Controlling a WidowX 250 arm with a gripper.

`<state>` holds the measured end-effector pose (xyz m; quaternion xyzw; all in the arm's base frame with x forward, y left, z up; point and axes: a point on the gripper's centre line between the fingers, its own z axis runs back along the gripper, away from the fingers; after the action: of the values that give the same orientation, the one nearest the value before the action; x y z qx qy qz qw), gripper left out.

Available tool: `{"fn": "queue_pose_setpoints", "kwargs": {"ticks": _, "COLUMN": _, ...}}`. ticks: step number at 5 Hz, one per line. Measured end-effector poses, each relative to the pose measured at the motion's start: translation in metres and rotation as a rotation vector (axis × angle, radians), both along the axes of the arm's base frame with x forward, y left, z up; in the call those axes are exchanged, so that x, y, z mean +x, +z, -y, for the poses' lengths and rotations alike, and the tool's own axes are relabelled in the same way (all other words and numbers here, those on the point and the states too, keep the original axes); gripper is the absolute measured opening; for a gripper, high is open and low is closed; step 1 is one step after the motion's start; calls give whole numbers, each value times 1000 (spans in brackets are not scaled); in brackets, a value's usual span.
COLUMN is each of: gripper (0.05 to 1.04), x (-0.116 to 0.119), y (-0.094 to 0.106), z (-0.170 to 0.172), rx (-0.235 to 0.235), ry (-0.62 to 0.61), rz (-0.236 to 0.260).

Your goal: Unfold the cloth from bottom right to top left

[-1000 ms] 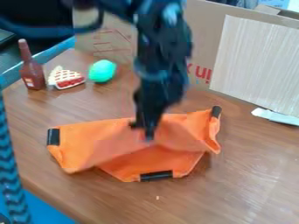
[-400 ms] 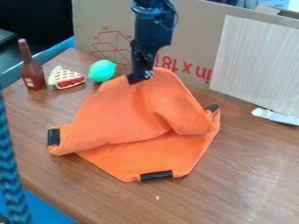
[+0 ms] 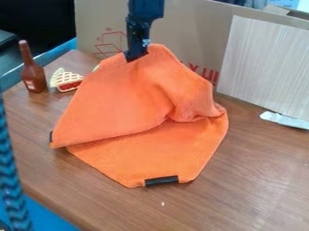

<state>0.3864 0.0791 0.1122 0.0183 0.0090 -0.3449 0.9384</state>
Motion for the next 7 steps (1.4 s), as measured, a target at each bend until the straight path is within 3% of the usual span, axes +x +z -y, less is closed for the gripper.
{"fn": "queue_pose_setpoints", "kwargs": {"ticks": 2, "gripper": 55, "x": 23, "y": -5, "z": -25, "rx": -25, "ry": 40, "rz": -36}}
{"fn": "queue_pose_setpoints", "kwargs": {"ticks": 5, "gripper": 71, "x": 37, "y": -4, "z": -56, "rx": -37, "ry": 98, "rz": -34}}
{"fn": "queue_pose_setpoints", "kwargs": {"ticks": 6, "gripper": 205, "x": 40, "y": -5, "z": -69, "rx": -10, "ry": 87, "rz": -43}}
{"fn": "queue_pose_setpoints", "kwargs": {"ticks": 7, "gripper": 453, "x": 39, "y": -6, "z": -76, "rx": 35, "ry": 70, "rz": -69}}
